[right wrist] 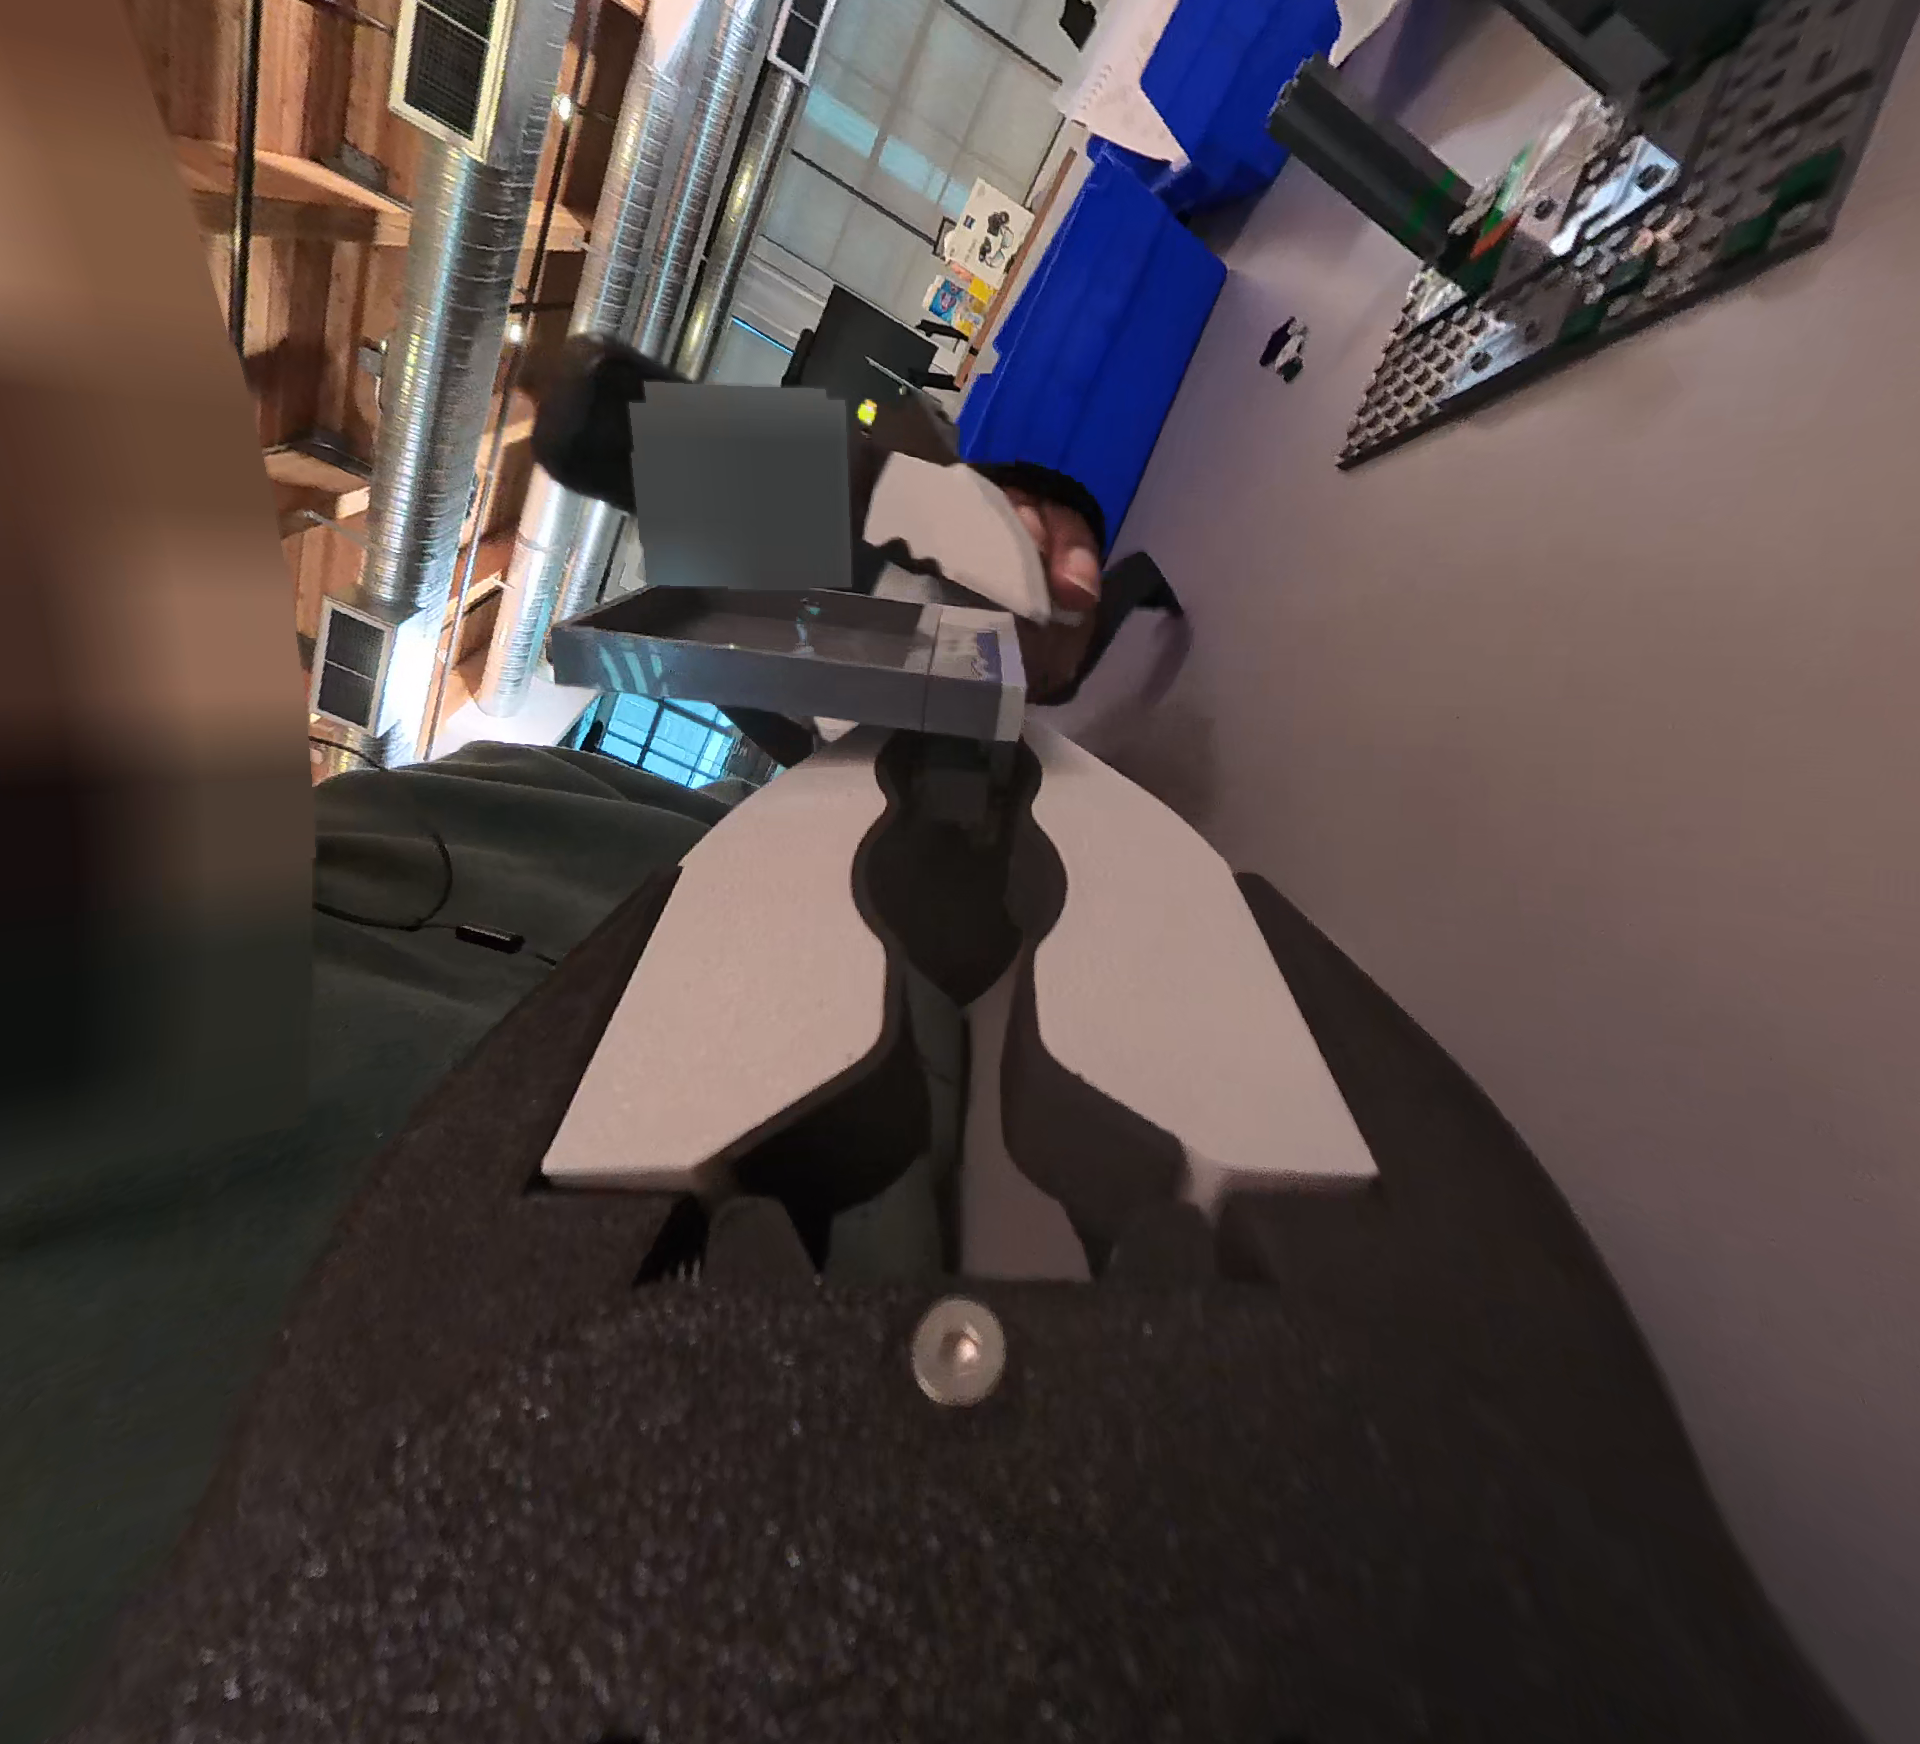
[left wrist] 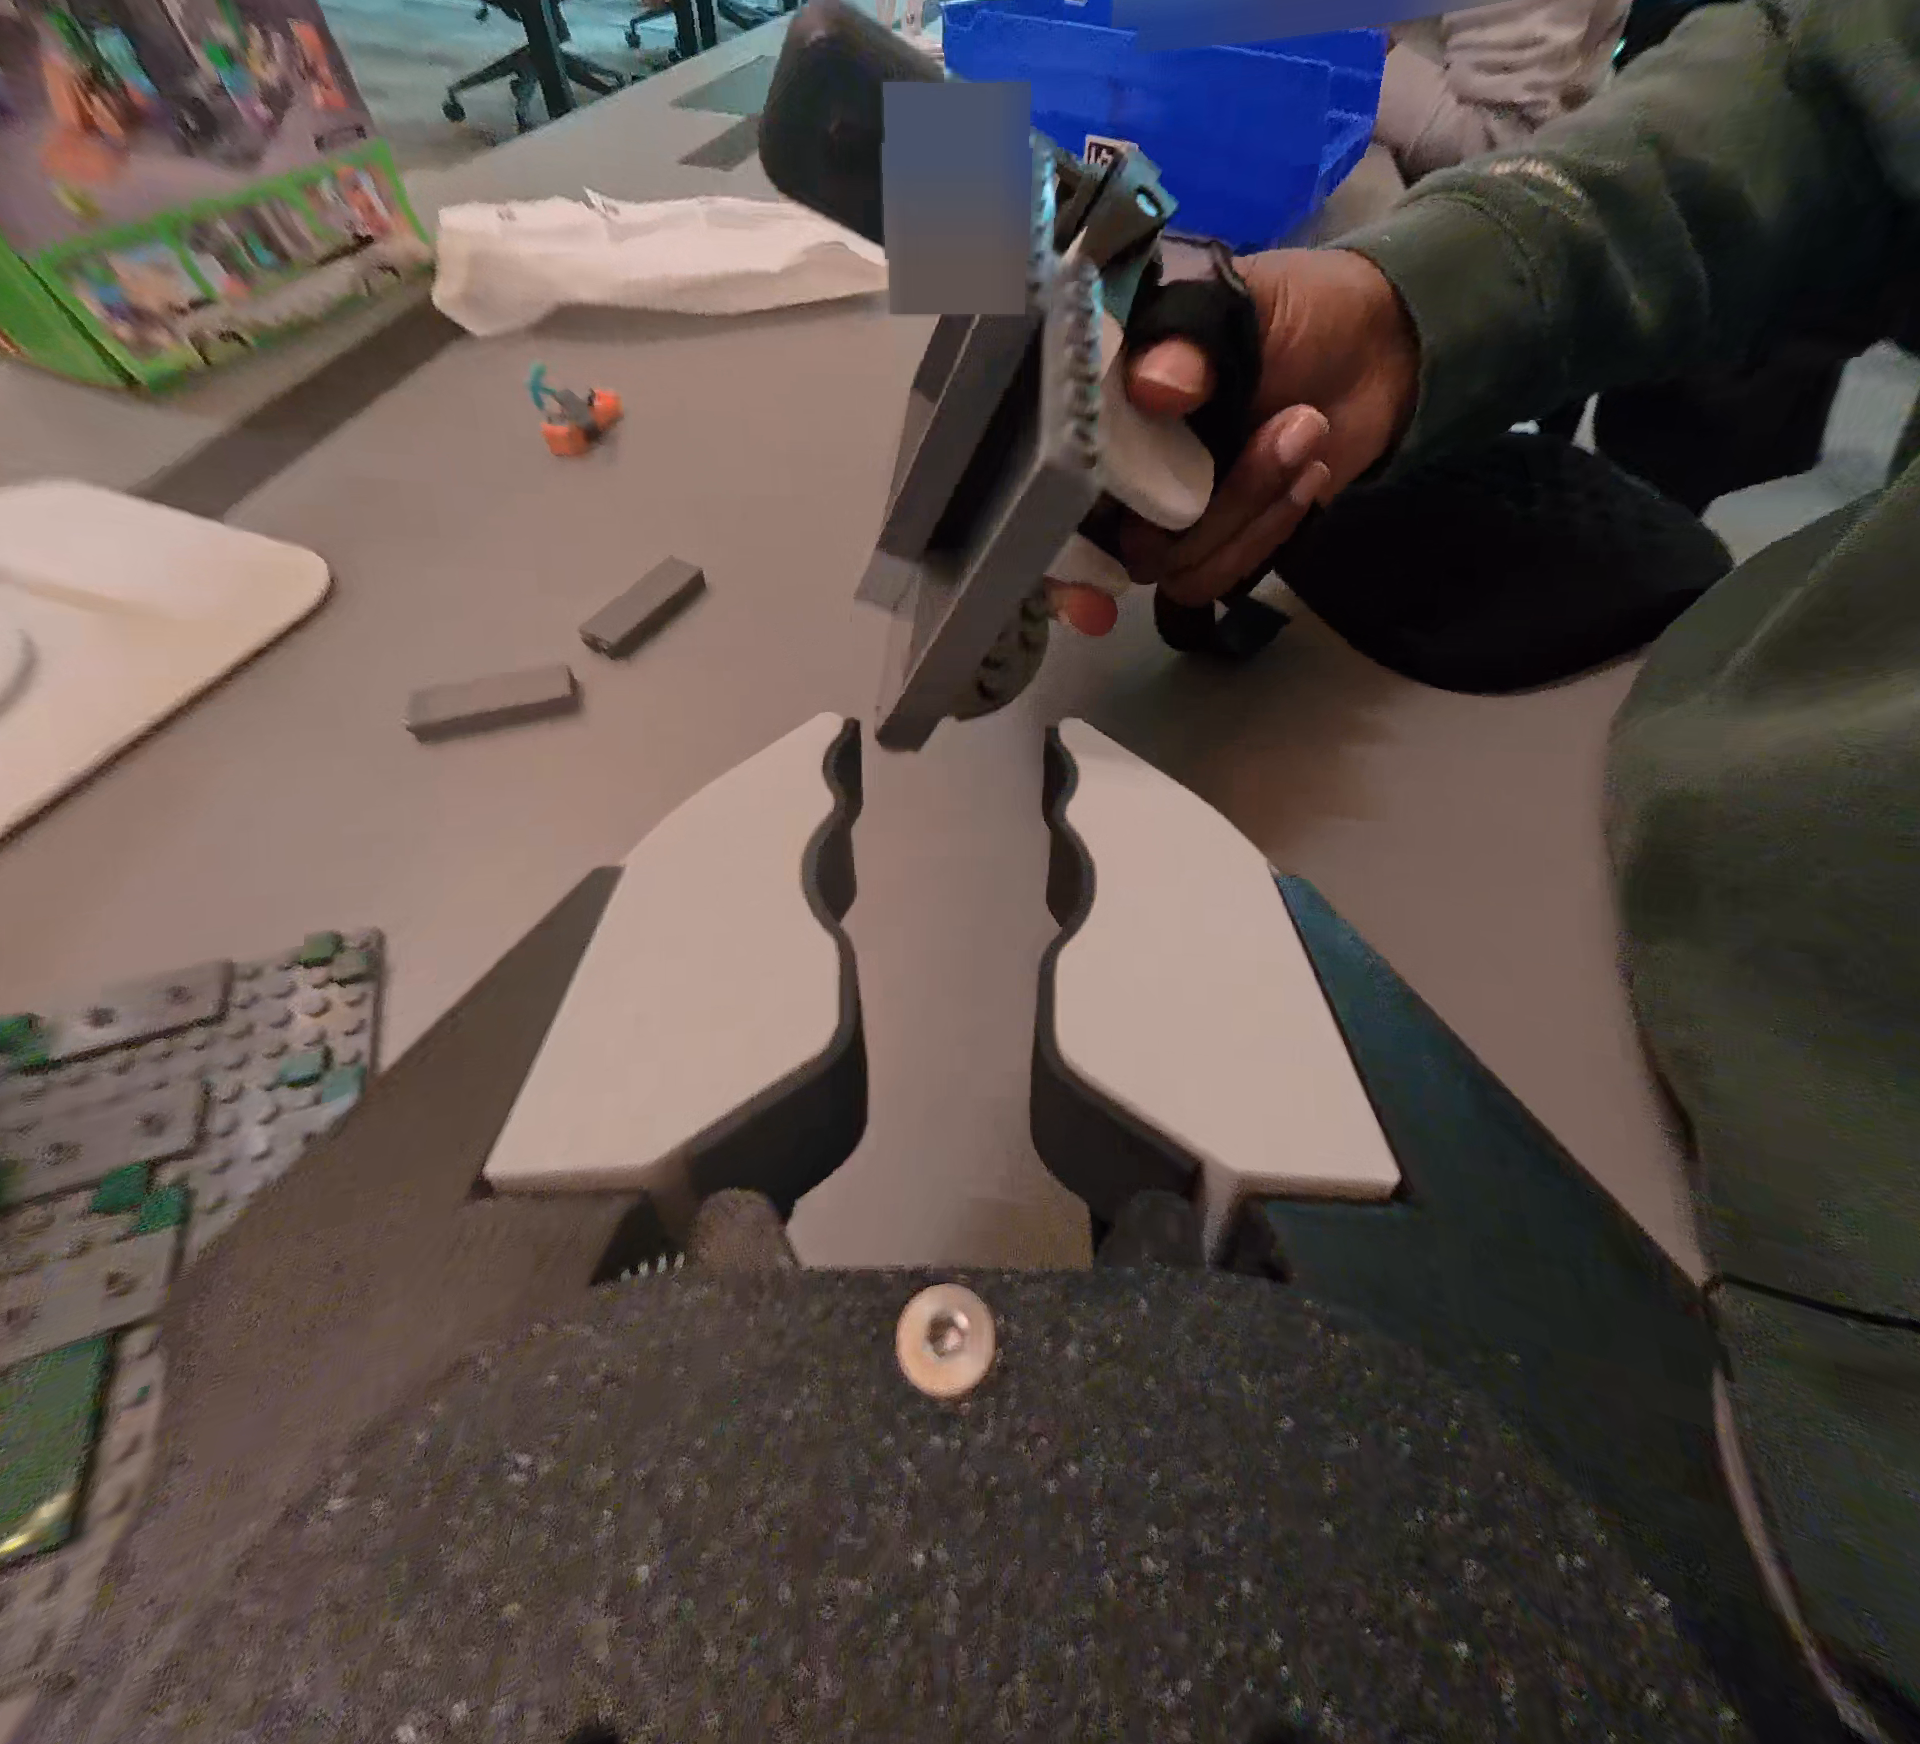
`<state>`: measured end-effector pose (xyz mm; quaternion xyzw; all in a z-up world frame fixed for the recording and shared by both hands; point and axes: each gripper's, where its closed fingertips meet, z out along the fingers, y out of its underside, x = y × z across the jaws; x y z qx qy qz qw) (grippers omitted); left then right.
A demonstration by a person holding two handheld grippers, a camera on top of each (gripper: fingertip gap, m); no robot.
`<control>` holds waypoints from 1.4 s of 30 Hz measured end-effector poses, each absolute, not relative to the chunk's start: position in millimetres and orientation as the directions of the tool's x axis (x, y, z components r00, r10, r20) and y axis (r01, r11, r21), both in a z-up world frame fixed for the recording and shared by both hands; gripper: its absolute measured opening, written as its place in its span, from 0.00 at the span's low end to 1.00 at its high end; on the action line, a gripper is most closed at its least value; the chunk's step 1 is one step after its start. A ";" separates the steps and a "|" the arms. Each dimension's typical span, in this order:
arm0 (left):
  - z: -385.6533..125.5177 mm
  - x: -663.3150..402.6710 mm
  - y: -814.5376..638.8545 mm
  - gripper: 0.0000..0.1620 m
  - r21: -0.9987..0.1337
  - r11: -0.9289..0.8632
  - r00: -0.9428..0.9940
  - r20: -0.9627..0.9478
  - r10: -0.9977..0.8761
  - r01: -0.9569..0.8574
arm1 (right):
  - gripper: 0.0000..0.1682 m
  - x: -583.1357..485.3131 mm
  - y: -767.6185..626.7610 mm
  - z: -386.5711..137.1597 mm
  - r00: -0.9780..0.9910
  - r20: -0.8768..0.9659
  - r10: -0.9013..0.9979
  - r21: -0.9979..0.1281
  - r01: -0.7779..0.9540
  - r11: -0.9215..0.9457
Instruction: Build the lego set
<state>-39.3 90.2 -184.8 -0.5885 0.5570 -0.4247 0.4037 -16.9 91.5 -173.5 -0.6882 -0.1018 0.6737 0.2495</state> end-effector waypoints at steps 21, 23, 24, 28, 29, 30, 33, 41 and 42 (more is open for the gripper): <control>-153.2 -30.0 78.5 0.06 -0.951 -0.301 -0.098 0.307 -0.947 -0.067 | 0.09 -28.2 80.9 -140.6 0.127 -0.577 0.807 -0.812 -0.188 -0.552; -150.8 -31.2 76.6 0.05 -0.959 -0.279 -0.111 0.284 -0.952 -0.052 | 0.09 -29.6 78.8 -138.2 0.148 -0.516 0.844 -0.854 -0.168 -0.493; -149.0 -31.6 75.1 0.04 -0.964 -0.262 -0.119 0.265 -0.957 -0.042 | 0.09 -30.2 77.3 -136.4 0.155 -0.481 0.863 -0.874 -0.158 -0.458; -143.1 -33.1 69.6 0.03 -0.980 -0.198 -0.138 0.199 -0.970 -0.018 | 0.09 -31.9 70.5 -130.6 0.187 -0.326 0.926 -0.944 -0.109 -0.311; -142.1 -33.3 68.3 0.03 -0.981 -0.192 -0.143 0.193 -0.971 -0.017 | 0.09 -32.1 69.3 -129.3 0.192 -0.296 0.936 -0.955 -0.100 -0.281; -141.1 -33.4 66.9 0.03 -0.983 -0.184 -0.149 0.185 -0.971 -0.016 | 0.10 -32.1 67.9 -128.1 0.192 -0.271 0.943 -0.962 -0.095 -0.257; -138.6 -33.8 63.7 0.03 -0.990 -0.142 -0.152 0.143 -0.978 -0.014 | 0.09 -32.4 64.0 -125.8 0.181 -0.226 0.957 -0.973 -0.089 -0.213; -138.2 -33.1 61.8 0.03 -0.990 -0.141 -0.162 0.140 -0.977 -0.006 | 0.10 -35.2 62.4 -126.1 0.210 -0.141 0.968 -0.990 -0.043 -0.135; -137.8 -33.4 61.3 0.03 -0.990 -0.144 -0.167 0.142 -0.976 -0.005 | 0.10 -35.6 61.8 -125.3 0.208 -0.140 0.968 -0.990 -0.046 -0.133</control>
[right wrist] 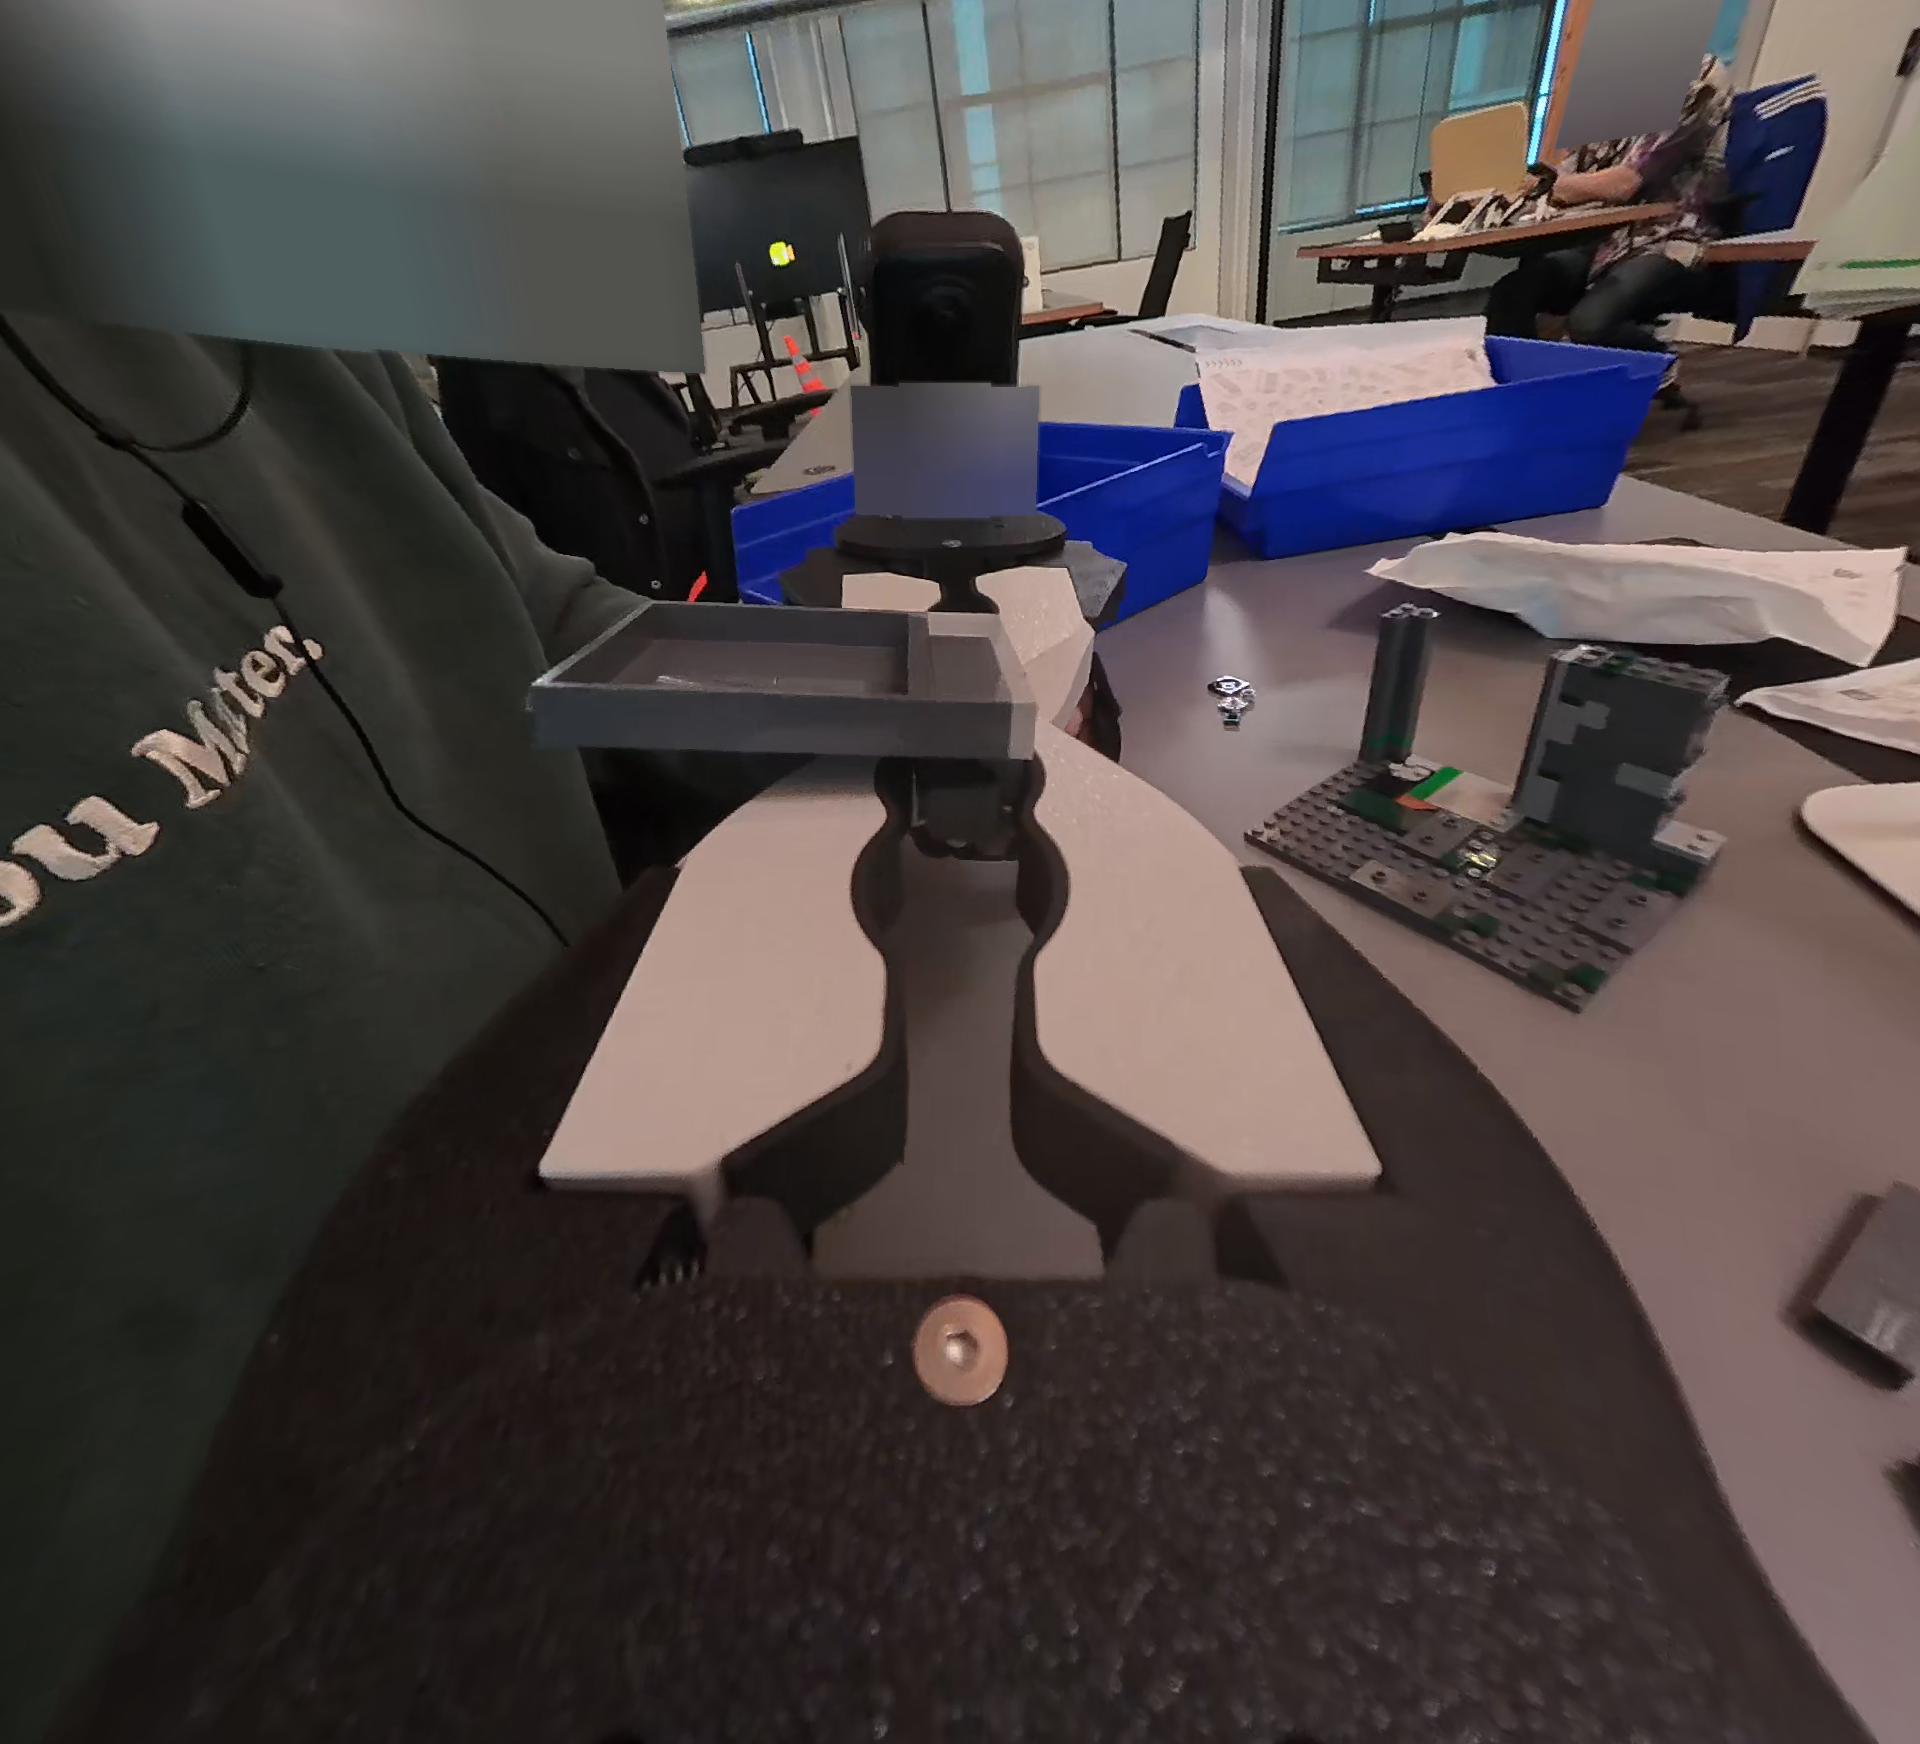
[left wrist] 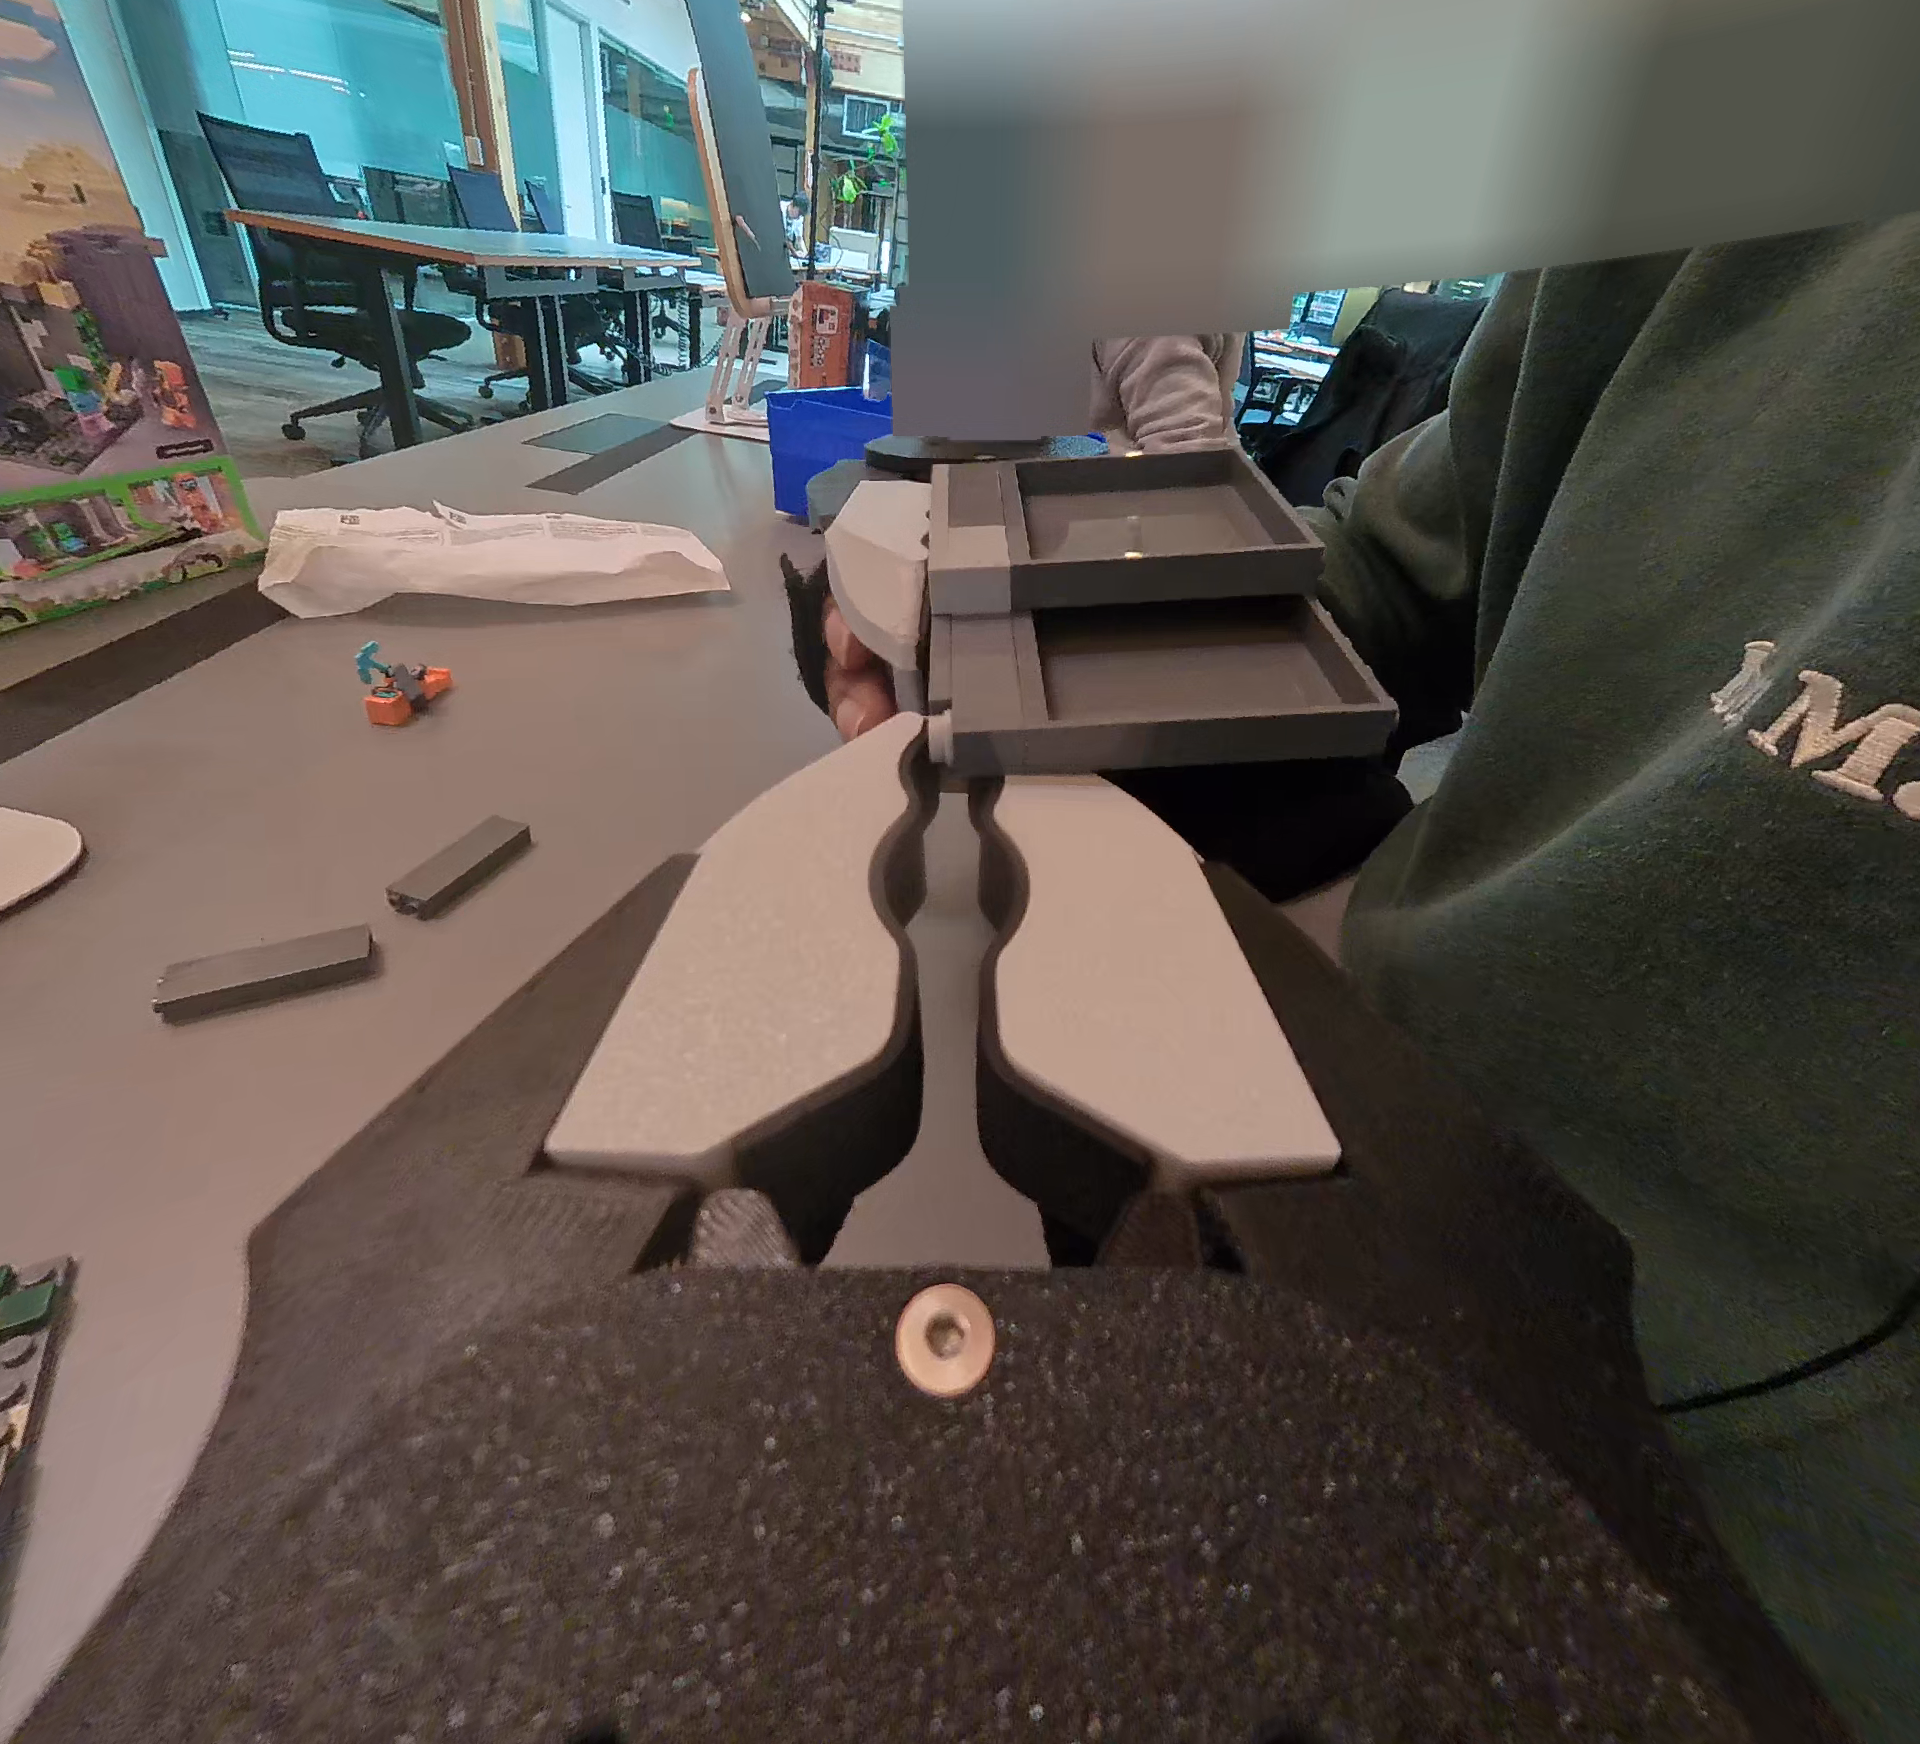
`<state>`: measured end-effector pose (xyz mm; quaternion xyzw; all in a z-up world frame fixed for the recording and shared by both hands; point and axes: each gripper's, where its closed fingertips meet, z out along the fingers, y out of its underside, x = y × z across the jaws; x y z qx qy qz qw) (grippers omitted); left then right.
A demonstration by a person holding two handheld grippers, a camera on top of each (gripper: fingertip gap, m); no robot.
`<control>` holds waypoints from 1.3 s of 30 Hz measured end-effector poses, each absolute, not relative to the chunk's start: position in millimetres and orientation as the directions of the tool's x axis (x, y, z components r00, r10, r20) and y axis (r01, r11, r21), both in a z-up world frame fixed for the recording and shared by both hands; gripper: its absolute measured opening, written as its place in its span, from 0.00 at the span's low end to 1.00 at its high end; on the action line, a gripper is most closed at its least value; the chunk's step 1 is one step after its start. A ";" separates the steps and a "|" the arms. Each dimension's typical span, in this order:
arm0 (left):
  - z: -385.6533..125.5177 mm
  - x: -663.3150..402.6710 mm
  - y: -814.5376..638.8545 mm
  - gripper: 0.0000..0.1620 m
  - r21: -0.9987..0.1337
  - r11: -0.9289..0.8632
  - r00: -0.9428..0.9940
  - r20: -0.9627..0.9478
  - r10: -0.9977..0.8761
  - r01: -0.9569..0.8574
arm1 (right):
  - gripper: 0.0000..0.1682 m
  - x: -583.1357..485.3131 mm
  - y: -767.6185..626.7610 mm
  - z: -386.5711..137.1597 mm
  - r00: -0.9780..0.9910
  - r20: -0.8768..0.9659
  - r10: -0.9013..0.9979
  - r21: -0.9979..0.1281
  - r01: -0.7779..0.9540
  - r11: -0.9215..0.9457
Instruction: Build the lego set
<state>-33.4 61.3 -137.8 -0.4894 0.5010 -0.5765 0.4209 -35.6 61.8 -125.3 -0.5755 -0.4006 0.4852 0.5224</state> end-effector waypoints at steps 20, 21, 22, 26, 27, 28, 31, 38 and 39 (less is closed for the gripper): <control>-140.2 -32.9 64.6 0.03 -0.973 -0.229 -0.181 0.227 -0.957 -0.010 | 0.09 -35.6 64.9 -127.4 0.242 -0.212 0.947 -0.977 -0.056 -0.205; -141.7 -32.3 66.7 0.03 -0.963 -0.271 -0.182 0.269 -0.946 -0.014 | 0.10 -34.3 67.6 -129.2 0.253 -0.227 0.940 -0.974 -0.050 -0.222; -142.5 -32.1 69.8 0.03 -0.949 -0.316 -0.179 0.313 -0.933 -0.012 | 0.11 -32.3 70.0 -130.7 0.257 -0.250 0.933 -0.968 -0.048 -0.246; -148.6 -32.7 83.0 0.03 -0.850 -0.526 -0.174 0.523 -0.834 -0.031 | 0.16 -16.0 83.2 -141.6 0.319 -0.293 0.901 -0.952 -0.008 -0.306; -149.9 -33.3 85.5 0.03 -0.811 -0.583 -0.180 0.579 -0.795 -0.036 | 0.18 -9.7 86.6 -143.8 0.350 -0.263 0.899 -0.958 0.019 -0.287; -151.8 -33.5 88.7 0.03 -0.773 -0.633 -0.178 0.628 -0.757 -0.039 | 0.19 -3.5 89.0 -144.9 0.376 -0.213 0.902 -0.966 0.055 -0.251; -162.7 -32.6 93.4 0.03 -0.684 -0.725 -0.160 0.726 -0.669 -0.076 | 0.21 11.0 93.9 -140.1 0.428 0.028 0.903 -0.974 0.213 -0.071; -178.3 -26.3 88.3 0.03 -0.567 -0.809 -0.138 0.823 -0.550 -0.156 | 0.20 -3.8 88.1 -136.4 0.226 0.258 0.939 -0.885 0.445 0.136; -180.1 -25.8 86.7 0.03 -0.559 -0.813 -0.136 0.829 -0.543 -0.165 | 0.18 -6.3 89.0 -138.3 0.209 0.262 0.942 -0.879 0.454 0.144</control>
